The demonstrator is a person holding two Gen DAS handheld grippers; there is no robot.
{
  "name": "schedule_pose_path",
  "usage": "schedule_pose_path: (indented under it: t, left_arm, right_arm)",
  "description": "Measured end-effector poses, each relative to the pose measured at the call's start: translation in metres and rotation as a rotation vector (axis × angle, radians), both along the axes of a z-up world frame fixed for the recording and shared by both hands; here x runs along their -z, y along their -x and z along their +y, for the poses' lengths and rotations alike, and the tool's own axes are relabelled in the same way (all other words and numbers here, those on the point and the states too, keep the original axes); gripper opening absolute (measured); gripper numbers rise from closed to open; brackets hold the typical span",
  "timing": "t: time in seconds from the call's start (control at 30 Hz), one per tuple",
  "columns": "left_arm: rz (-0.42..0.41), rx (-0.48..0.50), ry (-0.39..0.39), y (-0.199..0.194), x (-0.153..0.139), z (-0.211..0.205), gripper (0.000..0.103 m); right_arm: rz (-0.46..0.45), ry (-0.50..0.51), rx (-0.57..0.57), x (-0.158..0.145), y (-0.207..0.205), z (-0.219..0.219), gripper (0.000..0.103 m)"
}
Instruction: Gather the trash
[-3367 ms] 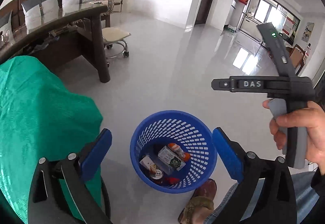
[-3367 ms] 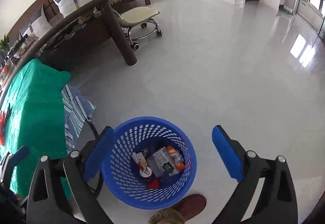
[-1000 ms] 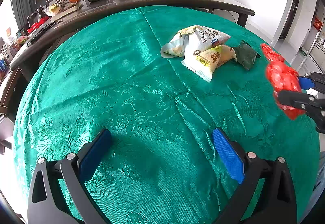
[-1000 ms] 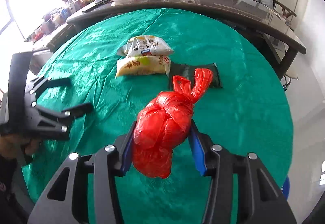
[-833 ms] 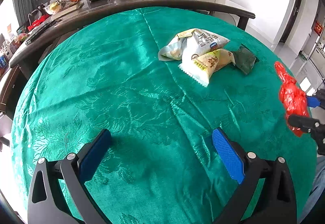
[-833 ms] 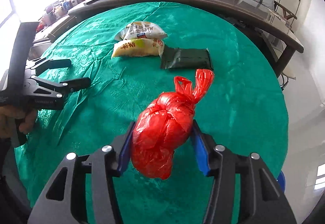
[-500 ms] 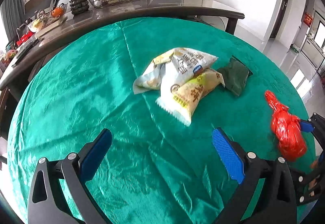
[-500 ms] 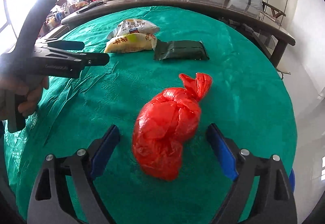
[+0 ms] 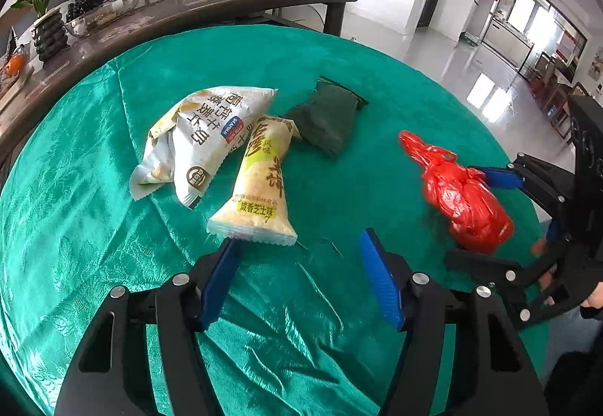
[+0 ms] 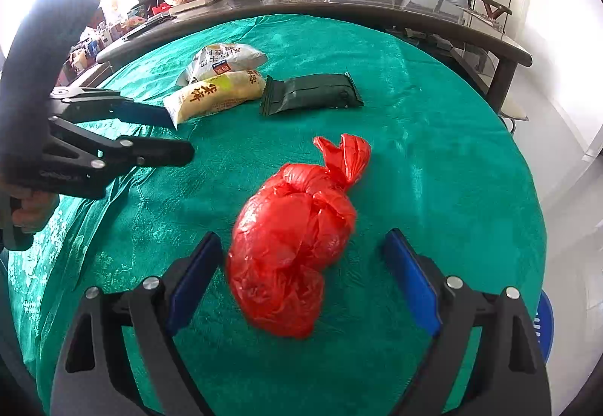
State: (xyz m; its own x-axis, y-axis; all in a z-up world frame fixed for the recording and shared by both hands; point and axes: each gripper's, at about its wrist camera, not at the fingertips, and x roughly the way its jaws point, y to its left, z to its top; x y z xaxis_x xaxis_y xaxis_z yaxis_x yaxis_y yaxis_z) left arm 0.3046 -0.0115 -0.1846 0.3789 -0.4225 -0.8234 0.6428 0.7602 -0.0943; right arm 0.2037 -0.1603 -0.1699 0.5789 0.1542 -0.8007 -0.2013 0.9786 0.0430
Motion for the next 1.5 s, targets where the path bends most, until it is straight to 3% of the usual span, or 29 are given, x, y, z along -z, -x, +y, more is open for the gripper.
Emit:
schedule_pose_path:
  t: [0.23, 0.33, 0.47, 0.6, 0.63, 0.7, 0.8, 1.07, 1.17, 1.3, 1.5]
  left_arm:
    - [-0.059, -0.137, -0.094, -0.027, 0.003, -0.013, 0.074]
    - [-0.123, -0.225, -0.174, -0.036, 0.003, -0.014, 0.085]
    - [-0.079, -0.260, -0.032, -0.041, -0.009, 0.010, 0.088]
    - [-0.050, -0.186, 0.032, -0.042, -0.010, 0.004, 0.088]
    - [-0.030, -0.154, 0.029, -0.041, -0.008, 0.000, 0.087]
    - [0.009, -0.082, 0.020, -0.037, -0.006, -0.007, 0.072]
    - [0.053, 0.035, 0.042, -0.024, -0.011, -0.009, 0.060]
    - [0.023, -0.038, -0.053, -0.035, -0.001, -0.033, 0.058]
    - [0.005, -0.077, -0.105, -0.033, 0.003, -0.041, 0.029]
    - [0.016, -0.140, -0.079, -0.021, -0.003, -0.028, 0.022]
    - [0.005, -0.274, -0.028, 0.044, -0.021, 0.002, 0.022]
  right_arm:
    - [0.001, 0.007, -0.002, 0.000, 0.000, -0.001, 0.086]
    - [0.001, 0.007, -0.002, 0.000, 0.000, -0.001, 0.086]
    - [0.001, 0.008, -0.003, 0.000, 0.000, -0.001, 0.086]
    - [0.001, 0.005, -0.001, 0.000, -0.001, -0.002, 0.086]
    - [0.001, 0.003, -0.001, 0.000, -0.001, -0.003, 0.086]
    - [0.001, 0.001, -0.001, 0.000, -0.001, -0.003, 0.086]
    - [0.001, 0.005, -0.001, 0.000, -0.001, -0.003, 0.086]
    - [0.002, 0.006, -0.002, 0.000, 0.000, -0.003, 0.086]
    - [0.002, 0.004, -0.003, 0.000, 0.000, -0.004, 0.086]
    - [0.001, -0.008, -0.002, -0.001, -0.001, -0.004, 0.086]
    - [0.002, 0.000, -0.001, -0.001, -0.001, -0.002, 0.086]
